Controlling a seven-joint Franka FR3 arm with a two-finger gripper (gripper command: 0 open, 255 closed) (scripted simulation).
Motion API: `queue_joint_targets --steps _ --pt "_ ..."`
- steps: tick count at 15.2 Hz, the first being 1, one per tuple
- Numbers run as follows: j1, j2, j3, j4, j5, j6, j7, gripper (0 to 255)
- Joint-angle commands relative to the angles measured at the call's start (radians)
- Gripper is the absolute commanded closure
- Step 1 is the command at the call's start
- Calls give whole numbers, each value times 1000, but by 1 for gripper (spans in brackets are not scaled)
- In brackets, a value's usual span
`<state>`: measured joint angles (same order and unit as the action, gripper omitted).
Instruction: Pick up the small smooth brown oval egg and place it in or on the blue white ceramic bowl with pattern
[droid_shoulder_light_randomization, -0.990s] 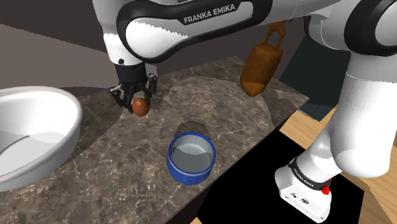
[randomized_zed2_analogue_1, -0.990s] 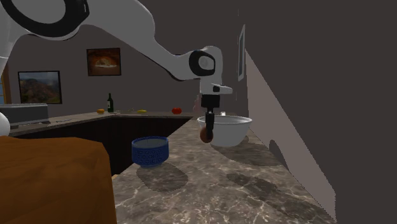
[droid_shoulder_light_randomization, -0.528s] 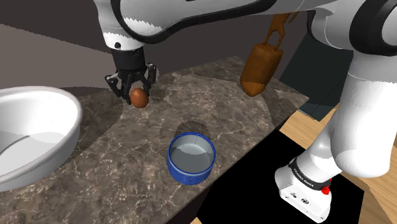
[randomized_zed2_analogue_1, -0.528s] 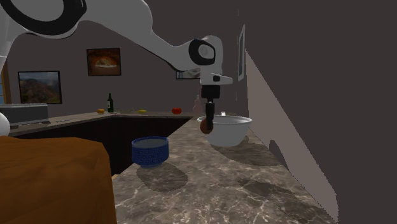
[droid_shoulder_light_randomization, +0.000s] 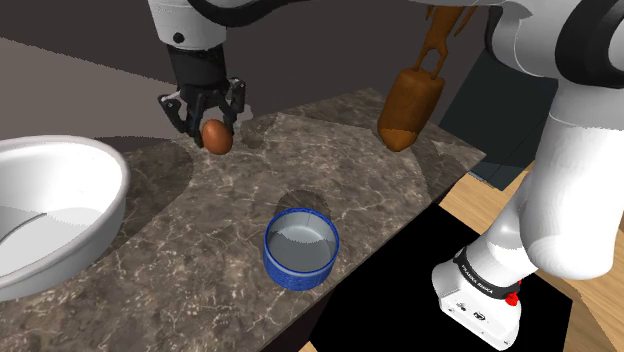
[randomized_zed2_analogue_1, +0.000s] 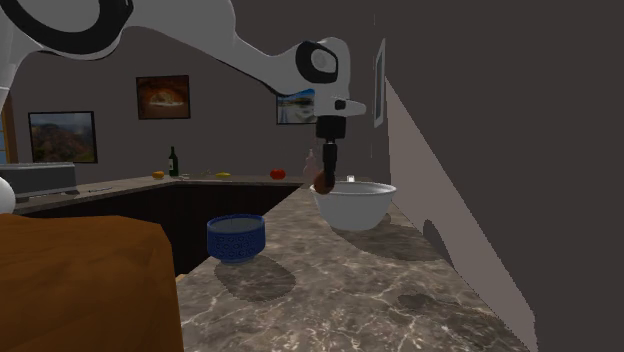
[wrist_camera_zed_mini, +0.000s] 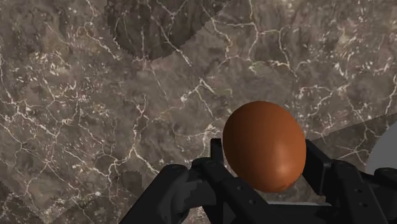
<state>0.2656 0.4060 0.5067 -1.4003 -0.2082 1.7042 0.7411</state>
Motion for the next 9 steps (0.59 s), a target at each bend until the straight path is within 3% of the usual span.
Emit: queue_joint_targets --steps 1,9 --pt "2 2 0 22 0 -21 -2 255" --pt "-57 -339 48 -403 159 104 1 255"
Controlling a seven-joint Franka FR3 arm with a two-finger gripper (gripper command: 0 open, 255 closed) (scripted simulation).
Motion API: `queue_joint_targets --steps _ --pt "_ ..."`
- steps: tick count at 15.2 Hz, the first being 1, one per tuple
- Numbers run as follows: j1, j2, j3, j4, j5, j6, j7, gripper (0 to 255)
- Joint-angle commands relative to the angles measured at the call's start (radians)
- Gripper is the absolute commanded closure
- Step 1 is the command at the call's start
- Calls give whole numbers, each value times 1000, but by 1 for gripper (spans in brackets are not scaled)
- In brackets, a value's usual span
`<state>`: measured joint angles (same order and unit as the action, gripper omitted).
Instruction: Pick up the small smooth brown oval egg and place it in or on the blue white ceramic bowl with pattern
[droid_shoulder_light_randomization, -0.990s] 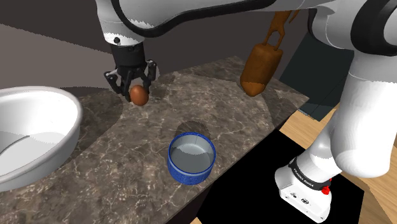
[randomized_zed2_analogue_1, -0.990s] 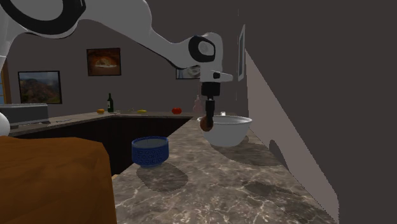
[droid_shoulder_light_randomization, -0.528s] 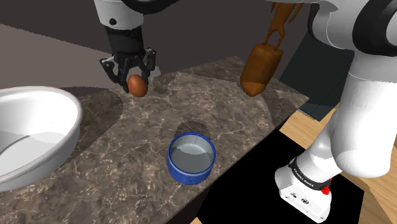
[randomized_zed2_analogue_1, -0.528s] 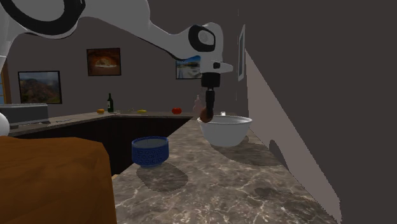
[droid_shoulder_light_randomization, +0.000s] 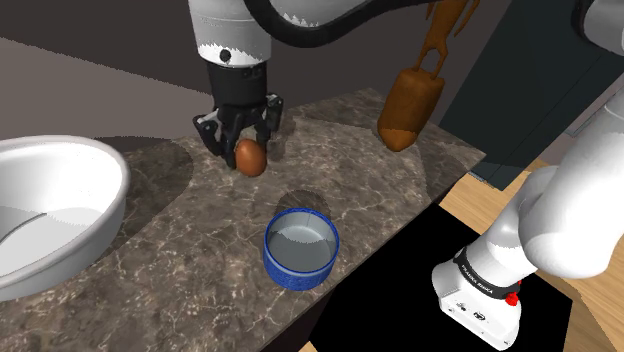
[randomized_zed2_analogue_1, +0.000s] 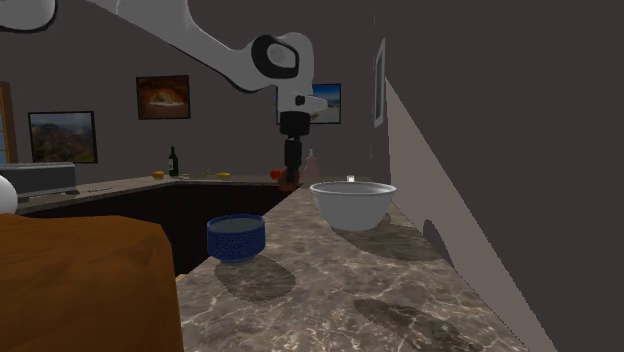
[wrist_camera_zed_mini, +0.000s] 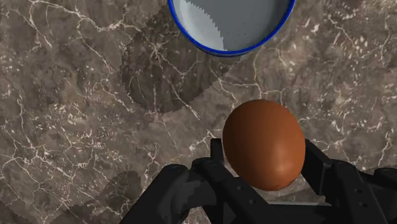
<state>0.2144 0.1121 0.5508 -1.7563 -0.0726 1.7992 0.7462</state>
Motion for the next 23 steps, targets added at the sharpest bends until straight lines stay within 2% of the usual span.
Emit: queue_joint_targets --steps 1,5,9,23 --pt "-6 -85 7 -90 45 17 -7 255" --pt "7 -243 13 -243 133 37 -18 255" --pt "43 -399 12 -377 219 34 -25 255" --pt "45 -344 41 -520 206 226 -7 255"
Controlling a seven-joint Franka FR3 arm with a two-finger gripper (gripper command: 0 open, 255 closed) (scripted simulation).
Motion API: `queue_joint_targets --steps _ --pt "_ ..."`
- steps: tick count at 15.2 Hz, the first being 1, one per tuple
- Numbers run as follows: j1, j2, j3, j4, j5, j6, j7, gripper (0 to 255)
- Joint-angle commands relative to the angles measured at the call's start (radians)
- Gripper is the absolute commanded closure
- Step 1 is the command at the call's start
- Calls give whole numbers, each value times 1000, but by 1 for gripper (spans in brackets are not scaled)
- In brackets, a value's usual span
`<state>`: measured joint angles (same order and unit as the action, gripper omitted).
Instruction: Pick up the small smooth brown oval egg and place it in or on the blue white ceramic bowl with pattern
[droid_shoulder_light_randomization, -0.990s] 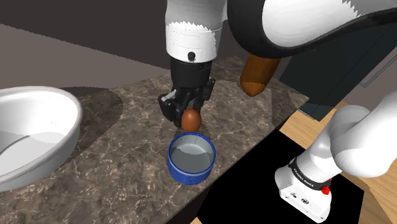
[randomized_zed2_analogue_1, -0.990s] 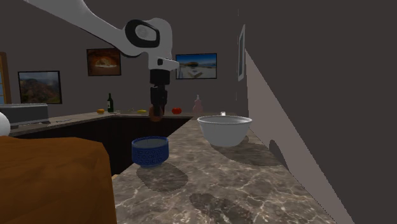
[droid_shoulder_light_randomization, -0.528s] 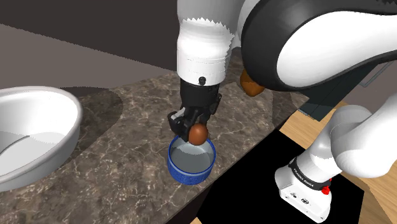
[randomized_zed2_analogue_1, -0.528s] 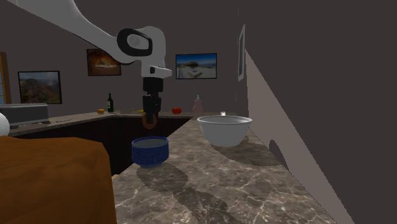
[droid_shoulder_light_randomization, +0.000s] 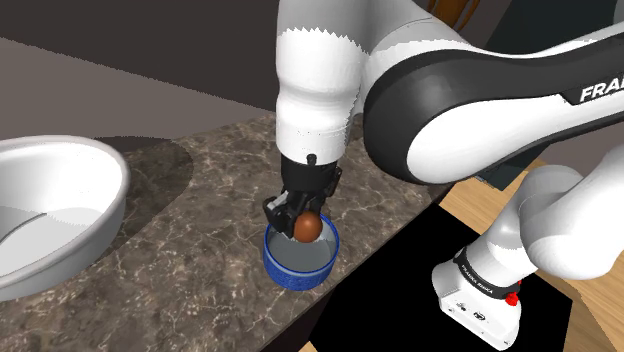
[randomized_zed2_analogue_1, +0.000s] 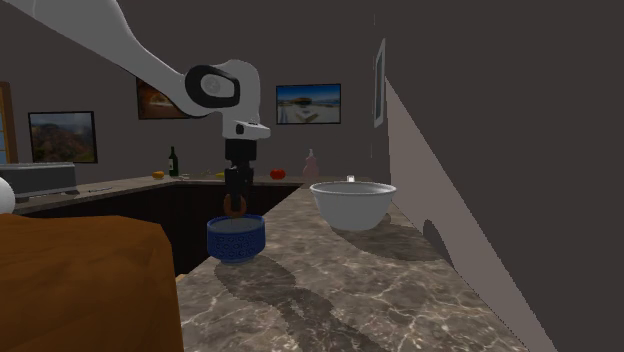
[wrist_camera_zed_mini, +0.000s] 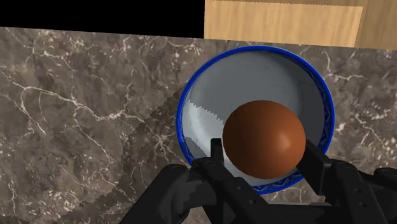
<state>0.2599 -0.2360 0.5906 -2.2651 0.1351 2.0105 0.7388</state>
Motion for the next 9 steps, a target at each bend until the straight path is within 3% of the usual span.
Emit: queue_joint_targets --steps 1,8,9 --pt "0 4 1 -11 -1 15 0 255" --pt "0 4 1 -11 -1 15 0 255" --pt "0 4 1 -11 -1 15 0 0"
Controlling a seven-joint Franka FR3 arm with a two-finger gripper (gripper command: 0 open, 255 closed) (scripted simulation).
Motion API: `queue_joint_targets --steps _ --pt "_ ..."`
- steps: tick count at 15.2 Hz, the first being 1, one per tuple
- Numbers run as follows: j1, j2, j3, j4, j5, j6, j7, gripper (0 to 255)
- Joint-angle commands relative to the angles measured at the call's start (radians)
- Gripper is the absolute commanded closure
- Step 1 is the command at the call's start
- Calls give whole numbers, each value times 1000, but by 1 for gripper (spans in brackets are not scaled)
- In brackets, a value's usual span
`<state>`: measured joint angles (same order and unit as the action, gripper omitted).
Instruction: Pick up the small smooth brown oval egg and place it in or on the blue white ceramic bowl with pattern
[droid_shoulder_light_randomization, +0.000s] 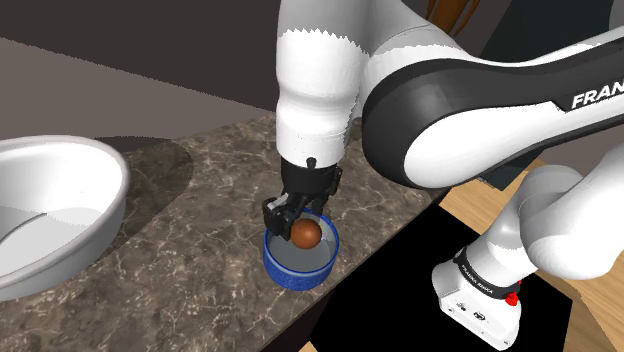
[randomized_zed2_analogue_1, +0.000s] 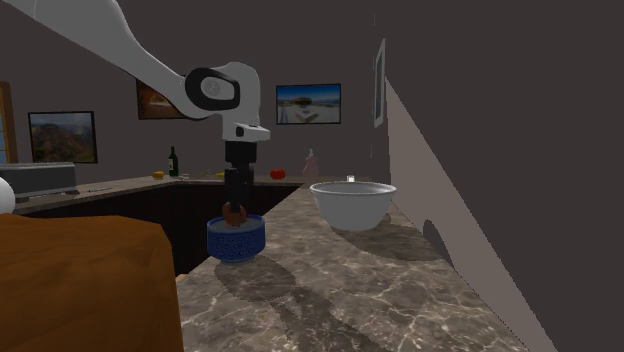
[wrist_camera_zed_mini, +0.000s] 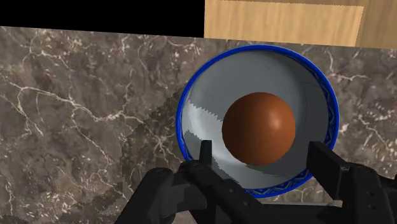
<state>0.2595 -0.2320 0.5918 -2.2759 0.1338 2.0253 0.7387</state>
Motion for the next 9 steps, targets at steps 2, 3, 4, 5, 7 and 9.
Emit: queue_joint_targets --steps 2,3,4,5,7,9 --pt "0 0 0 0 0 0 0 0" --pt "0 0 0 0 0 0 0 0" --pt "0 0 0 0 0 0 0 0" --pt "0 0 0 0 0 0 0 0" --pt "0 -21 -10 51 5 -70 -6 0" --pt "-1 -33 -18 101 7 -131 -9 0"
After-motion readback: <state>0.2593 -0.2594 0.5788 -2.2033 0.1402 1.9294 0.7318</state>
